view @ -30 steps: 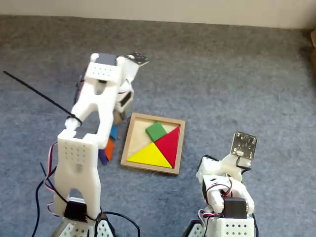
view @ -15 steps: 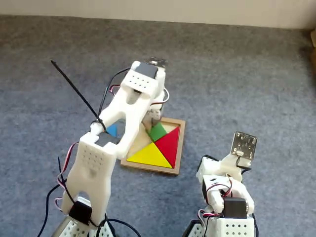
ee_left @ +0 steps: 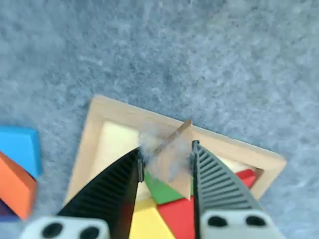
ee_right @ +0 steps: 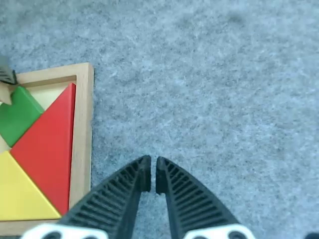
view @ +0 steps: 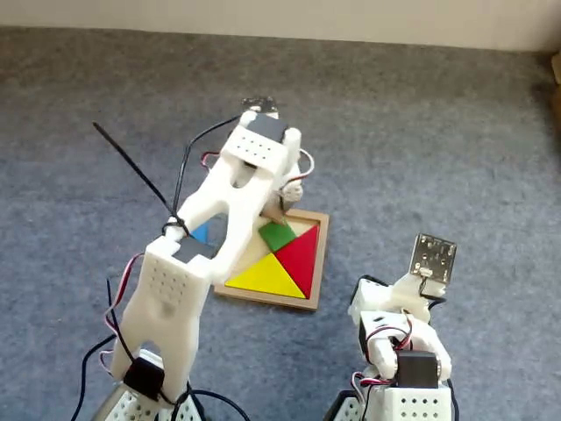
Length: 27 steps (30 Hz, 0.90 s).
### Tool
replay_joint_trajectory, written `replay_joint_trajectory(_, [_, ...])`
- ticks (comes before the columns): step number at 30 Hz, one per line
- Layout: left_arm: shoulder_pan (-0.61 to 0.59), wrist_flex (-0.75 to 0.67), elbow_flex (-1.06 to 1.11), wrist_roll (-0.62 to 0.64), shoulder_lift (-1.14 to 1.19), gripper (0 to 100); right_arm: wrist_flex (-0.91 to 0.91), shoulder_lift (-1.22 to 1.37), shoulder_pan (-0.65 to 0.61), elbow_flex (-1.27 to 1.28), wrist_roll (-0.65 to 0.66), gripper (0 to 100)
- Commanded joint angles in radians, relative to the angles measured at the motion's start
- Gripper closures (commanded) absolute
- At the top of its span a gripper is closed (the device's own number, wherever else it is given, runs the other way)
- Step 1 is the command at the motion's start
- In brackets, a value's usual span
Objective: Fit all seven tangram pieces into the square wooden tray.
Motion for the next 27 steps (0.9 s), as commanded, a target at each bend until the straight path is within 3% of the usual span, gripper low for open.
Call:
replay_joint_trajectory(1, [0.068,-0.008,-0.050,0.235,-0.068,90,-0.005,-0.013,0.013,0.142,-0.006,96.7])
replay_joint_trajectory(5, [0.094,-0.008,-0.050,0.480,-0.071,90,-0.004,-0.013,0.013,0.142,-0.006,96.7])
replay_joint_trajectory(9, [0.097,-0.008,-0.050,0.606,-0.068,90,-0.002,-0.013,0.013,0.142,-0.006,96.7])
replay_joint_trajectory(21, [0.097,-0.014,-0.048,0.643,-0.067,89,-0.002,-0.013,0.013,0.142,-0.006,96.7])
replay_joint_trajectory(27, [0.101,-0.014,-0.048,0.643,-0.067,72,-0.002,-0.013,0.013,0.142,-0.006,96.7])
